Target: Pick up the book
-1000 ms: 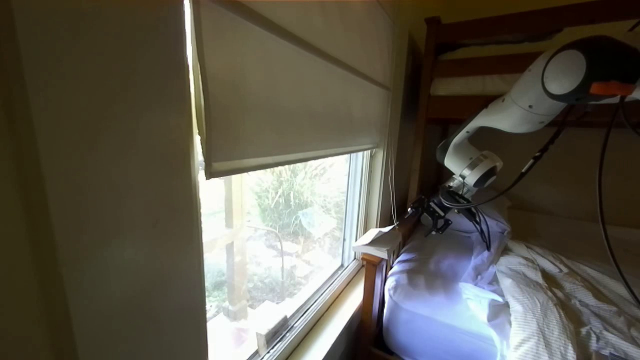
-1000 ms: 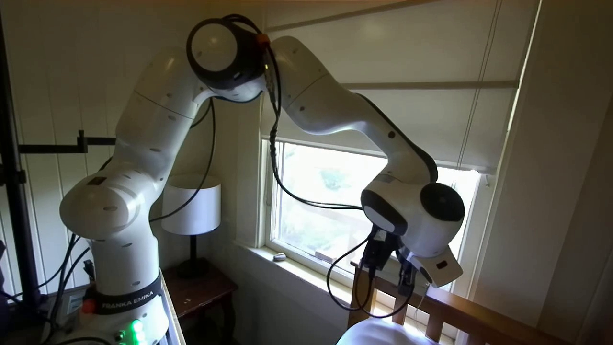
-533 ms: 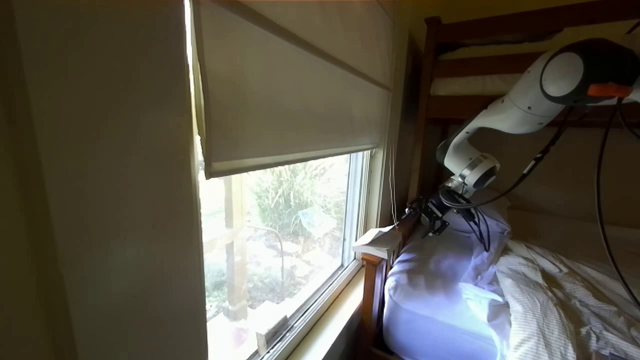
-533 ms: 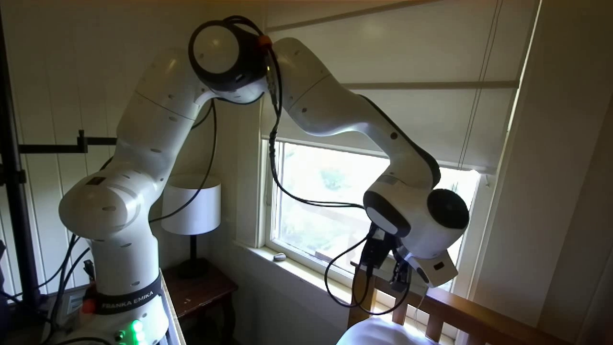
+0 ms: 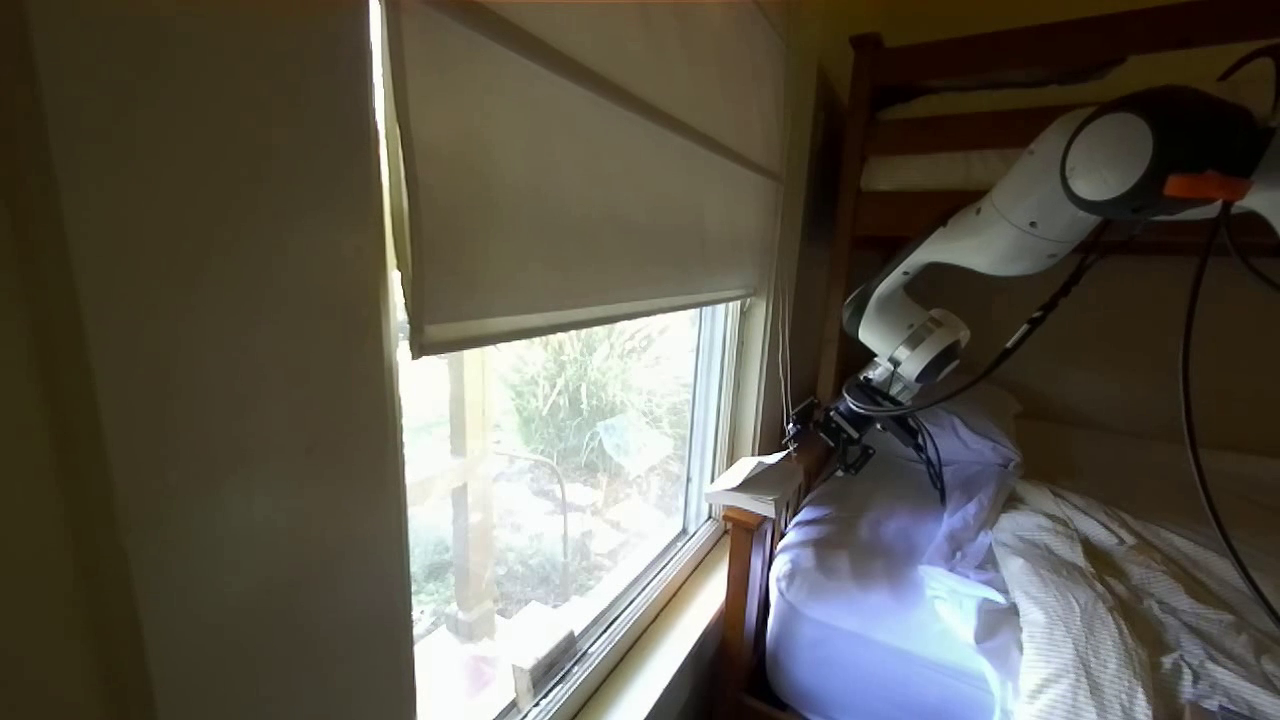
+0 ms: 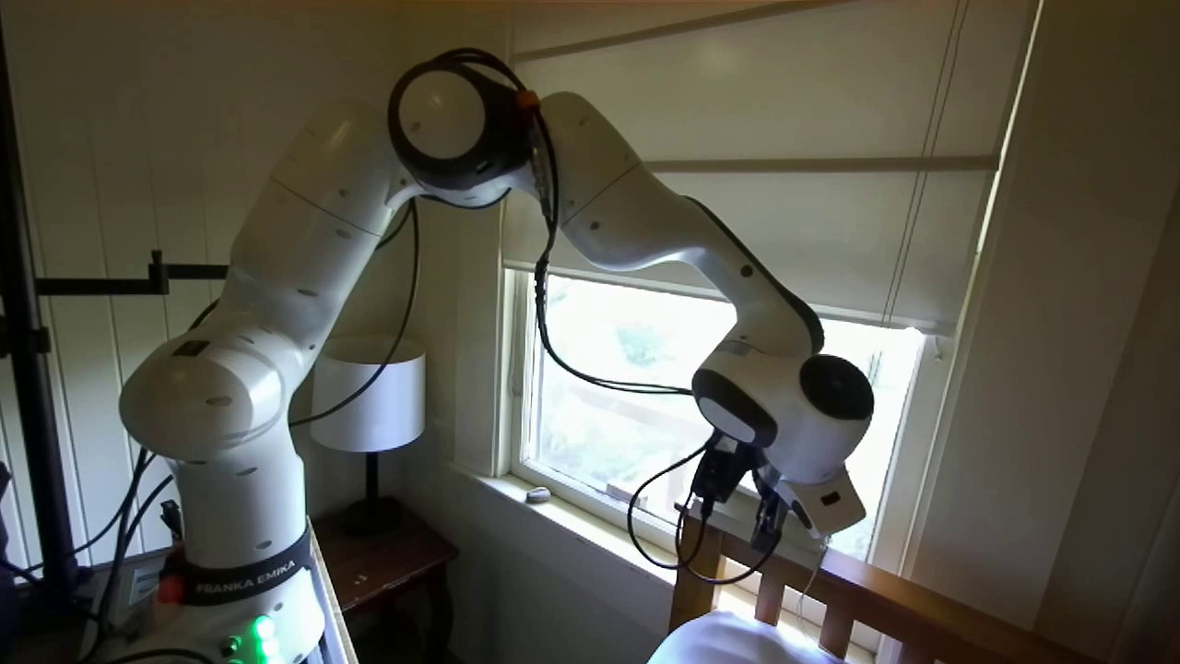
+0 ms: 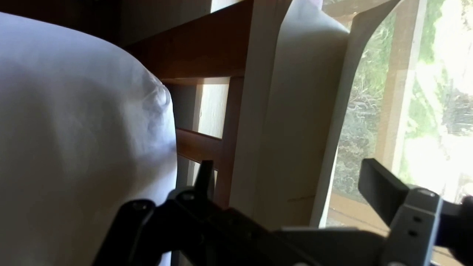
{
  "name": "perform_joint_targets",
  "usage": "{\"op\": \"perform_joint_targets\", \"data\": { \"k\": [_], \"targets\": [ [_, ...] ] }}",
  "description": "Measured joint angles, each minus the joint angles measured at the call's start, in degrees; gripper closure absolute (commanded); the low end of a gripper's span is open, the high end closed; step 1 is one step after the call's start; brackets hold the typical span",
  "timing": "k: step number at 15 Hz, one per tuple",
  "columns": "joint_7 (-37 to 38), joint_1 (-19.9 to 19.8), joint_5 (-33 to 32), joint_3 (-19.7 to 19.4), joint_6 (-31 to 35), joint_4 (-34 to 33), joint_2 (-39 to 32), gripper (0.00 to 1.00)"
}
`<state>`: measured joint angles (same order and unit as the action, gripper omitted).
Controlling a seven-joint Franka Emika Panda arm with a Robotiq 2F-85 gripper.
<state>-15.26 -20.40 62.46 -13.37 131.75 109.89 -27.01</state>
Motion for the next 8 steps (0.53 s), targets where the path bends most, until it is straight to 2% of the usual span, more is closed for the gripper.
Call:
{"op": "perform_joint_targets", "data": {
  "k": [8],
  "targets": [
    [4.9, 1.4, -0.1, 1.2, 5.2, -1.0, -3.3, 0.00]
  ]
}}
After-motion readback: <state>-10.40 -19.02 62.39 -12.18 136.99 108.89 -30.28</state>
